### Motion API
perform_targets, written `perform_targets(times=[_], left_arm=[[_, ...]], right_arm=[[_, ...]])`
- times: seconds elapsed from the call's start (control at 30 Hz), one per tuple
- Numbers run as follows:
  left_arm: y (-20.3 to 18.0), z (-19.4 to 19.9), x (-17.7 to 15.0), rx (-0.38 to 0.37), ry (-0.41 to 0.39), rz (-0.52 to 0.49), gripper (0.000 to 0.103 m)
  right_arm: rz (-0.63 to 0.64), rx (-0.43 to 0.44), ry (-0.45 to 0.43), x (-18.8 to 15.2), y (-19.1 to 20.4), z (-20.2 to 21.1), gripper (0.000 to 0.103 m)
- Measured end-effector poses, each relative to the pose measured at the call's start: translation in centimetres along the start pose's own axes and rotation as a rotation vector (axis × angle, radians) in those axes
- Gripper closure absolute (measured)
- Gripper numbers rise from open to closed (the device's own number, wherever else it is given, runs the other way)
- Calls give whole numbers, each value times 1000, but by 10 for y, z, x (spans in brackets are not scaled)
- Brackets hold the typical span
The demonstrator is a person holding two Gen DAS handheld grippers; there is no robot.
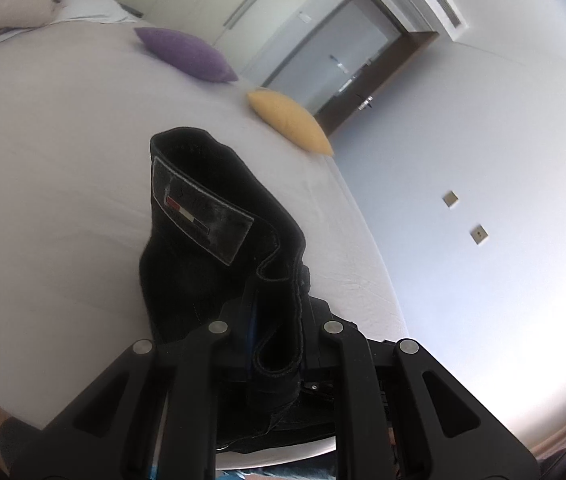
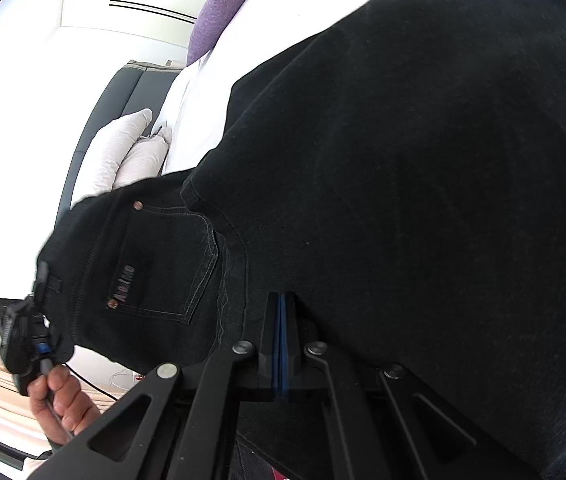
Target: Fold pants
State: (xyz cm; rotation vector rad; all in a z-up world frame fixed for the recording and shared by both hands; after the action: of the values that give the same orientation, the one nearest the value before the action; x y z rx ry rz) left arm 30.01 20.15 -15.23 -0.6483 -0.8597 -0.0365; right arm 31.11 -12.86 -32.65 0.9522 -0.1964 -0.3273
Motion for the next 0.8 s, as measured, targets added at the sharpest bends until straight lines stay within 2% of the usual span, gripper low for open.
perform_targets(times=[0.03,0.07,0.13,0.3,0.47,0.63,0.8], left_arm=[[-16,-7,0,-15,12,-25,91],[-30,-13,0,-25,25,-55,91],[-60,-29,-3,-44,59,-116,91],[-122,-74,-22,-100,145,-199,91],[-175,-122,-55,-136,260,-277,91],[-220,-171,-102,-123,384,-392,91],[-241,-222,-137,-48,488,-498,91]], right_arm=[[-18,25,-13,0,1,7,102],[-32,62,-27,-1,2,14,94],[-40,110,-64,-2,0,34,85],[-84,155,-157,-2,-25,85,85],[-124,152,-271,-2,-57,139,85],[-177,180,-380,-1,-80,183,85],[-196,192,-429,-4,-91,200,85]])
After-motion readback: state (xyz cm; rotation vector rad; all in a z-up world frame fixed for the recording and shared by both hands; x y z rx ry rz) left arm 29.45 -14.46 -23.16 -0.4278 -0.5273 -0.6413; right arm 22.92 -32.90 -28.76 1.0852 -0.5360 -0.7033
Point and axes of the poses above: each gripper's, at about its wrist camera, not at the fingertips, and z roughly against the way its jaws point, y to its left, x to its top, the point moved 4 cm from there along -z, roughly the way its jaws point, and after that the axes turned 10 degrees about -z, right-handed, at the moved point
